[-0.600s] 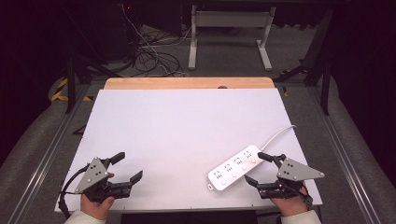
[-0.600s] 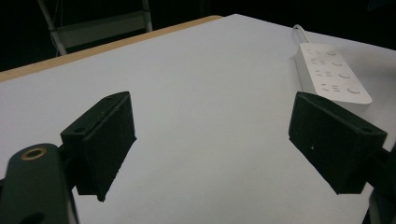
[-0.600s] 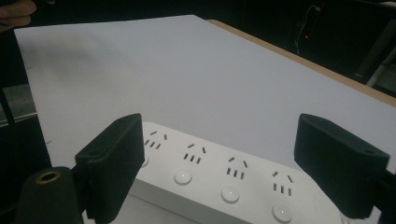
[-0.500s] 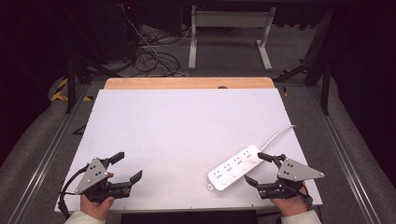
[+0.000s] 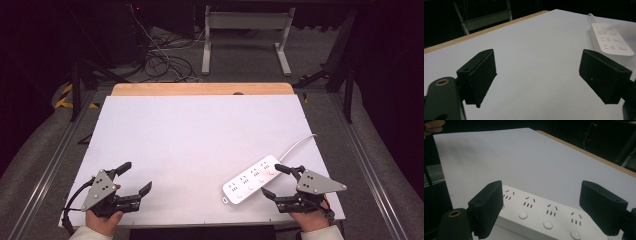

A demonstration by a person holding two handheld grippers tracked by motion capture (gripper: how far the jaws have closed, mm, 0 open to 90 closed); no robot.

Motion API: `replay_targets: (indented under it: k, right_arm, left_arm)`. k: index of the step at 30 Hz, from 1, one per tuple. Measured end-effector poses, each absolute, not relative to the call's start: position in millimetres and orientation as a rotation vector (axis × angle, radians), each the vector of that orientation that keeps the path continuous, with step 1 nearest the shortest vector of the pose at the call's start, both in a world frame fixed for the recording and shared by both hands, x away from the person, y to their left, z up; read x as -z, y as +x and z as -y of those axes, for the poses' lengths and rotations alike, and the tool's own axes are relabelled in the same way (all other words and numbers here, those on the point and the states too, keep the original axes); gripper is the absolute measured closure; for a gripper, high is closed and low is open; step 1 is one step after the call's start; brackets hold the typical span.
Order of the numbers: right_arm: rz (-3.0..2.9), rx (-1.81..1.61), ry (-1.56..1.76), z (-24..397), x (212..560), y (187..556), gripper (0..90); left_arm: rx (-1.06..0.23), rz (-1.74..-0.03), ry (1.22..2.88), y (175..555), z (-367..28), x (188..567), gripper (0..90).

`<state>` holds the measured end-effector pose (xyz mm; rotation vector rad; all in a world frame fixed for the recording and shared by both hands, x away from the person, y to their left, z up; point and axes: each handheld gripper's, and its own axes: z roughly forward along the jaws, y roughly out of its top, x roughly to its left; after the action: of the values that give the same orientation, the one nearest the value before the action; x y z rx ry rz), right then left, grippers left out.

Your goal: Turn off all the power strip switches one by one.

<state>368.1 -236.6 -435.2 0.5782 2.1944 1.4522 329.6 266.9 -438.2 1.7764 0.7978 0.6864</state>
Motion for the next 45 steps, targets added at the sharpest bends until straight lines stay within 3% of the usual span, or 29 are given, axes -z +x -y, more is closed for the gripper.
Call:
replay_targets:
  k: [23, 25, 29, 43, 45]
  right_arm:
    - [-2.2, -1.42, 0.681, 233.0, 413.6, 392.3, 16.8]
    - [-2.2, -1.428, 0.714, 229.3, 412.8, 398.1, 8.9]
    - [-2.222, -1.441, 0.758, 225.4, 412.3, 405.3, 3.5]
    - [-2.197, -1.397, 0.87, 220.8, 408.3, 424.4, 5.3]
    - [-2.209, -1.378, 0.872, 220.3, 407.3, 430.5, 12.7]
  left_arm:
    - [-0.703, -0.803, 1.795, 330.5, -264.5, 439.6, 15.0]
    - [-0.695, -0.81, 1.792, 330.5, -263.7, 440.1, 15.0]
    - [-0.694, -0.807, 1.796, 330.9, -263.7, 440.3, 15.1]
    - [-0.694, -0.813, 1.801, 332.2, -262.7, 441.2, 15.3]
    - [-0.696, -0.812, 1.802, 332.0, -262.6, 441.1, 15.3]
